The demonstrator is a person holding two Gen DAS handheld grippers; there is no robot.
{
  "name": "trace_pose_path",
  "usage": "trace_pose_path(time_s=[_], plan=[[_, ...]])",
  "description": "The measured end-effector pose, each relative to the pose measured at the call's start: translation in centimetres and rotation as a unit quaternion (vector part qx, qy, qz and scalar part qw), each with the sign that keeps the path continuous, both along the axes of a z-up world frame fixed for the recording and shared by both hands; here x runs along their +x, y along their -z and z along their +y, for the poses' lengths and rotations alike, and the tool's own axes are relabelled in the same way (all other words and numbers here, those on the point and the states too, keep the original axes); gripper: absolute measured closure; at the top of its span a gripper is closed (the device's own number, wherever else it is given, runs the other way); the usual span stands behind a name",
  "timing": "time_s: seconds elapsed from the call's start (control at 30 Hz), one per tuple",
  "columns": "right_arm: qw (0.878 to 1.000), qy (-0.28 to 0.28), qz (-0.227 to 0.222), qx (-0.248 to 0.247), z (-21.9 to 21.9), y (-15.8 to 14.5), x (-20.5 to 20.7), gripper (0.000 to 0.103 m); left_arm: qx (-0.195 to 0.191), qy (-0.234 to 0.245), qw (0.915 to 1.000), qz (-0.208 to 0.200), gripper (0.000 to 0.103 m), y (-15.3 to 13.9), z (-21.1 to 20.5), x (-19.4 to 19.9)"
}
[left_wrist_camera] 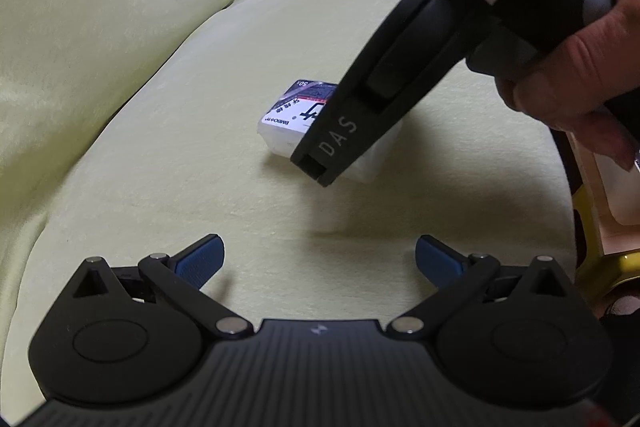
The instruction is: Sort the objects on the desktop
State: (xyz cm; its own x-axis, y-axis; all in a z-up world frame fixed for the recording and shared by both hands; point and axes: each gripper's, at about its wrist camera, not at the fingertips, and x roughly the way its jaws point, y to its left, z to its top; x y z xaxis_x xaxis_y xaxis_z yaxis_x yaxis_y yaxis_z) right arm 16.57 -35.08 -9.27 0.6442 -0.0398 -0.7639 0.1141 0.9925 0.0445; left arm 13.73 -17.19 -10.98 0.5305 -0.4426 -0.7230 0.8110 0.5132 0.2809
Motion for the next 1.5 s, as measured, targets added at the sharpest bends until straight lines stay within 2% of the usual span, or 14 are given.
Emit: trace_pose_path(time_s=[0.37, 0.83, 1.1, 1.5], plan=[[1.000, 0.011, -0.018, 0.020, 0.0, -2.3, -3.8, 0.052, -0.001, 0.034, 0.9994, -0.012, 0.000, -1.3, -1.5, -2.7], [0.997, 0.057, -0.046, 0.032, -1.7, -5.3, -11.6, 0.051, -0.002, 0.103, 0.9940, -0.036, 0.000, -3.2, -4.9, -7.9], [0.993, 0.098, -0.056, 0.039, -3.6, -5.7, -16.9, 0.051, 0.001, 0.150, 0.9877, -0.045, 0.000, -3.7, -7.8, -11.0], [0.980, 0.180, -0.068, 0.049, -7.1, -5.5, -25.6, 0.051, 0.003, 0.231, 0.9716, -0.050, 0.000, -3.7, -13.8, -17.7]])
